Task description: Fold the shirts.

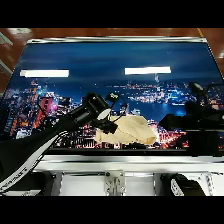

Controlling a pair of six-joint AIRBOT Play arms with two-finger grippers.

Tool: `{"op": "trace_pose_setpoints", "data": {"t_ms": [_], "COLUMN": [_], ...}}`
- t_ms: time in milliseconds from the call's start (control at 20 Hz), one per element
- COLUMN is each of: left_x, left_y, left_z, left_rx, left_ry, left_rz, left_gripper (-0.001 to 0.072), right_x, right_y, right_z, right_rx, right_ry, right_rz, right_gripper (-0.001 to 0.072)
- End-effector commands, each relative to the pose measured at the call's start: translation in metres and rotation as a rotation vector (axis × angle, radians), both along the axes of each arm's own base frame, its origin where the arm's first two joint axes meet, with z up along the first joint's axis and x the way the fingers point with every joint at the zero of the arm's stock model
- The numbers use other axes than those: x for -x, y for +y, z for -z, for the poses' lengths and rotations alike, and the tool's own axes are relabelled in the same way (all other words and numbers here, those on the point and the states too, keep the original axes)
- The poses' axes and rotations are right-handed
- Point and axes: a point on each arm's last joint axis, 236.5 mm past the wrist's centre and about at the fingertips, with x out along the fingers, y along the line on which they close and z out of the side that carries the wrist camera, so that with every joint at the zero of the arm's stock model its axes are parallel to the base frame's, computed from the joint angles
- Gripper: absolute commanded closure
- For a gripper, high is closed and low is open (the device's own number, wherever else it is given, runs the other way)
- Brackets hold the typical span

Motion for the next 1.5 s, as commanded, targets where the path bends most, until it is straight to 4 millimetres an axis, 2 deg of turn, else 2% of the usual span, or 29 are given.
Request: {"op": "trace_pose_setpoints", "data": {"t_ms": [0,100,250,350,400,500,600,700,800,900,1000,1150,1200,1300,1350,1450], "left_x": [-0.002,-0.020,-0.037,-0.041,-0.035,-0.012,0.025,0.052,0.054,0.038,0.029,0.033,0.034,0.029,0.026,0.020], "left_y": [-0.003,0.016,0.058,0.066,0.067,0.070,0.070,0.055,0.037,0.019,0.003,-0.001,0.000,0.000,-0.002,-0.008], "left_z": [0.006,-0.008,-0.033,-0.043,-0.041,-0.021,0.016,0.047,0.066,0.073,0.076,0.095,0.100,0.099,0.095,0.084], "left_rx": [0.099,0.116,0.155,0.278,0.340,0.407,0.438,0.512,0.605,0.669,0.710,0.678,0.668,0.675,0.685,0.710], "left_ry": [0.101,0.111,0.113,0.140,0.172,0.243,0.308,0.345,0.325,0.269,0.236,0.262,0.269,0.250,0.232,0.203], "left_rz": [-0.038,-0.073,-0.104,-0.193,-0.218,-0.289,-0.355,-0.427,-0.497,-0.570,-0.570,-0.590,-0.595,-0.599,-0.575,-0.513], "left_gripper": [-0.0013,-0.0013,-0.0013,-0.0013,-0.0013,-0.0013,-0.0013,-0.0007,0.0001,0.0001,0.0002,0.0004,0.0137,0.0577,0.0668,0.0669], "right_x": [-0.002,-0.009,-0.007,-0.013,-0.017,-0.017,-0.015,-0.014,-0.010,-0.002,0.003,0.004,0.004,0.005,0.009,0.021], "right_y": [0.001,-0.001,-0.018,-0.024,-0.026,-0.028,-0.028,-0.027,-0.020,-0.019,-0.017,-0.015,-0.015,-0.014,-0.013,-0.002], "right_z": [0.036,0.034,0.042,0.042,0.041,0.045,0.054,0.064,0.077,0.089,0.095,0.094,0.094,0.096,0.102,0.118], "right_rx": [-0.030,-0.024,0.058,0.083,0.086,0.096,0.102,0.092,0.064,0.058,0.051,0.037,0.036,0.032,0.024,-0.026], "right_ry": [0.028,-0.001,0.004,-0.021,-0.035,-0.024,0.015,0.060,0.130,0.199,0.245,0.254,0.257,0.267,0.287,0.352], "right_rz": [0.073,0.085,0.083,0.093,0.100,0.099,0.083,0.075,0.051,0.026,0.017,0.026,0.033,0.051,0.055,0.047], "right_gripper": [0.0033,0.0033,0.0033,0.0033,0.0033,0.0033,0.0033,0.0033,0.0033,0.0033,0.0033,0.0033,0.0033,0.0032,0.0032,0.0032]}}
